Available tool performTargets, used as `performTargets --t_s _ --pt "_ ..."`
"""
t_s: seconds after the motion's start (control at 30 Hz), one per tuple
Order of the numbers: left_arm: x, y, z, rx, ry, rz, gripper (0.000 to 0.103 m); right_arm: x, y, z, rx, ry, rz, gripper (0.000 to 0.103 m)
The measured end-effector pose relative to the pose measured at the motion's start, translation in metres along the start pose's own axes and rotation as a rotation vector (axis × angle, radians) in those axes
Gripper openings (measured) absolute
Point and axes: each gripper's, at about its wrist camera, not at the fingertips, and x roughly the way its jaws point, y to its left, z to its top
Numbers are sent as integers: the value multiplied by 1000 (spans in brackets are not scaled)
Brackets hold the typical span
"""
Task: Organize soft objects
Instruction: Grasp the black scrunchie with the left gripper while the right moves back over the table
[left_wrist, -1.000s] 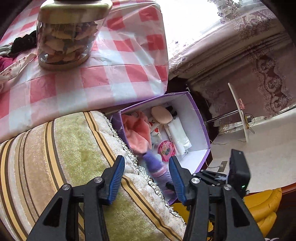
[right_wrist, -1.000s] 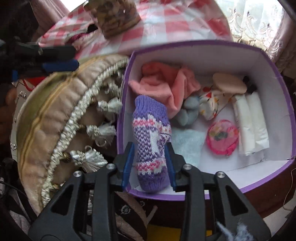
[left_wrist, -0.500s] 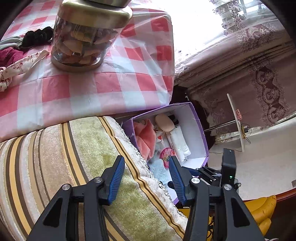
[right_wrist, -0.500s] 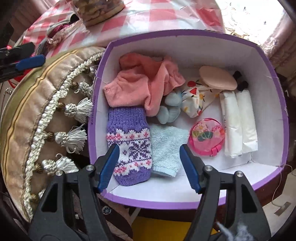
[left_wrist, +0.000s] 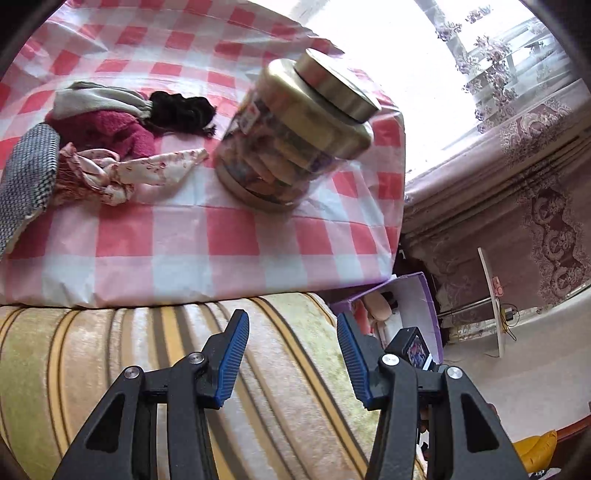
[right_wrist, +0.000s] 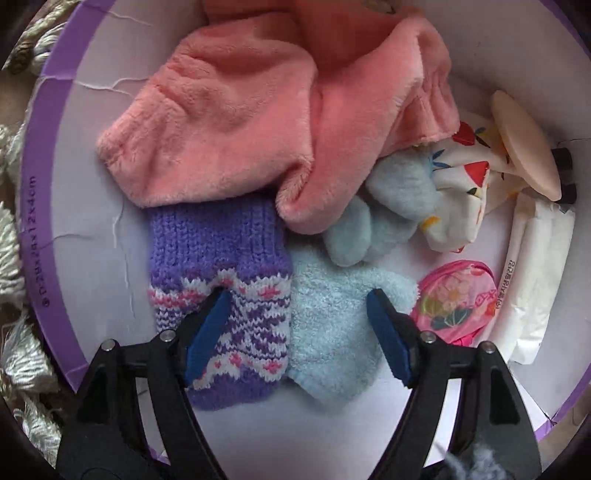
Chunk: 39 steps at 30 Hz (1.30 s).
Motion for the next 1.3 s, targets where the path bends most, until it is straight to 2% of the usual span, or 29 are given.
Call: performTargets --t_s 0.13,0.23,0.47,0.6,0.73,0.9,1.1,1.3 --pt "-16 33 2 -47 -44 32 51 -1 -9 2 42 -10 -2 81" --pt "-31 57 4 -90 -85 54 51 -20 -16 -9 70 -52 -16 81" --pt "-64 109 15 -186 -205 135 51 -93 -22 -34 111 -214 -45 82" --pt "-76 118 22 -172 -261 188 51 -136 -12 -36 120 -344 -67 82" --pt "-82 122 33 -150 -299 216 51 -175 19 -20 69 -484 -46 82" --pt "-85 125 60 -120 -341 249 51 -204 69 6 -41 -603 -8 82" --pt "-78 131 86 -122 -334 293 51 -225 133 35 -191 -666 51 82" --pt "-67 144 99 -149 -319 320 51 -225 184 77 -328 -695 61 82"
